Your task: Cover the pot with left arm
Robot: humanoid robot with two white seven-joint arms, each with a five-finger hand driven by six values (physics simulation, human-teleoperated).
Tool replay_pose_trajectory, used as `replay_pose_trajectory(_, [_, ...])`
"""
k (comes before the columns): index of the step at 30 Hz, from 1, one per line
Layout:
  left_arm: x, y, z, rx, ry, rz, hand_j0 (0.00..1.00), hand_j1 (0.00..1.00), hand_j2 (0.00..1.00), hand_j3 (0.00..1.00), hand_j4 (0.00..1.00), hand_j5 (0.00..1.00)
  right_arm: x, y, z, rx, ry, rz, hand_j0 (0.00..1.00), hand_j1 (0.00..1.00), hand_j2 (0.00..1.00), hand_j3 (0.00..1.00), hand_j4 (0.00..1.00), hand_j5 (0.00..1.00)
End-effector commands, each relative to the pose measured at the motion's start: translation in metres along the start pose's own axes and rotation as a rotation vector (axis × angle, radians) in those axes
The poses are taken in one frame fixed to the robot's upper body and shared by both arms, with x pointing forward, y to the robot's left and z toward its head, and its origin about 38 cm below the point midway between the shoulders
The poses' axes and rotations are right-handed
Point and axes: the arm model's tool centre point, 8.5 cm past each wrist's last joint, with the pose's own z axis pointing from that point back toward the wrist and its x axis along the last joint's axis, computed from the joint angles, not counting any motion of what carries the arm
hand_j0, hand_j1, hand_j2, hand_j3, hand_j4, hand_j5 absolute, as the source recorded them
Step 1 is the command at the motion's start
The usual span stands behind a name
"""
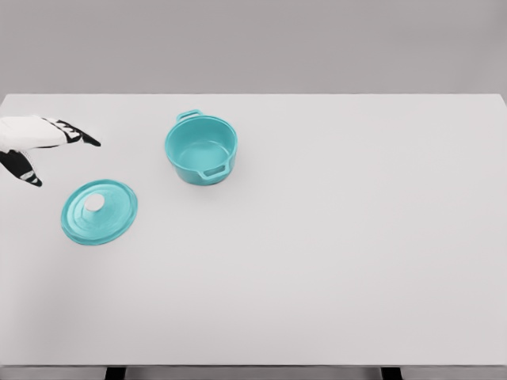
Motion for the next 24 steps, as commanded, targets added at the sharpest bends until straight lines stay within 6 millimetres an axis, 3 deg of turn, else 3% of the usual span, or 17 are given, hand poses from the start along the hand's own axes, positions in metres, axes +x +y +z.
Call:
replay_pose_trajectory(1, [0.003,-0.026,-0.005,-0.079,-0.016,0.029,1.0,1.0,1.0,1.0,1.0,1.0,-0.001,0.001,0.0,0.001,0.001,-0.001,1.0,1.0,1.0,1.0,1.0,1.0])
replay_pose_trajectory(3, [0.012,-0.028,-0.014,-0.06,-0.019,0.108,1.0,1.0,1.0,1.0,1.0,1.0,-0.001,0.001,0.0,0.001,0.001,-0.001,1.0,1.0,1.0,1.0,1.0,1.0])
replay_pose_trajectory(4, [0.023,-0.018,-0.015,-0.045,-0.036,0.091,1.0,1.0,1.0,1.0,1.0,1.0,-0.001,0.001,0.0,0.001,0.001,-0.001,1.0,1.0,1.0,1.0,1.0,1.0])
replay_pose_trajectory(6, [0.03,-0.011,-0.002,-0.033,-0.048,0.061,1.0,1.0,1.0,1.0,1.0,1.0,-0.001,0.001,0.0,0.001,0.001,-0.001,1.0,1.0,1.0,1.0,1.0,1.0])
replay_pose_trajectory(8, [0.033,-0.008,0.004,0.012,-0.103,0.152,1.0,1.0,1.0,1.0,1.0,1.0,-0.001,0.001,0.0,0.001,0.001,-0.001,1.0,1.0,1.0,1.0,1.0,1.0])
replay_pose_trajectory(9, [0.032,0.004,0.01,0.034,-0.1,0.136,1.0,1.0,1.0,1.0,1.0,1.0,-0.001,0.001,0.0,0.001,0.001,-0.001,1.0,1.0,1.0,1.0,1.0,1.0])
replay_pose_trajectory(18, [0.037,-0.002,0.0,-0.01,-0.1,0.086,1.0,1.0,1.0,1.0,1.0,1.0,-0.001,0.001,0.0,0.001,0.001,-0.001,1.0,1.0,1.0,1.0,1.0,1.0])
replay_pose_trajectory(24, [0.048,-0.008,-0.018,-0.028,-0.141,0.08,1.0,1.0,1.0,1.0,1.0,1.0,-0.001,0.001,0.0,0.001,0.001,-0.001,1.0,1.0,1.0,1.0,1.0,1.0])
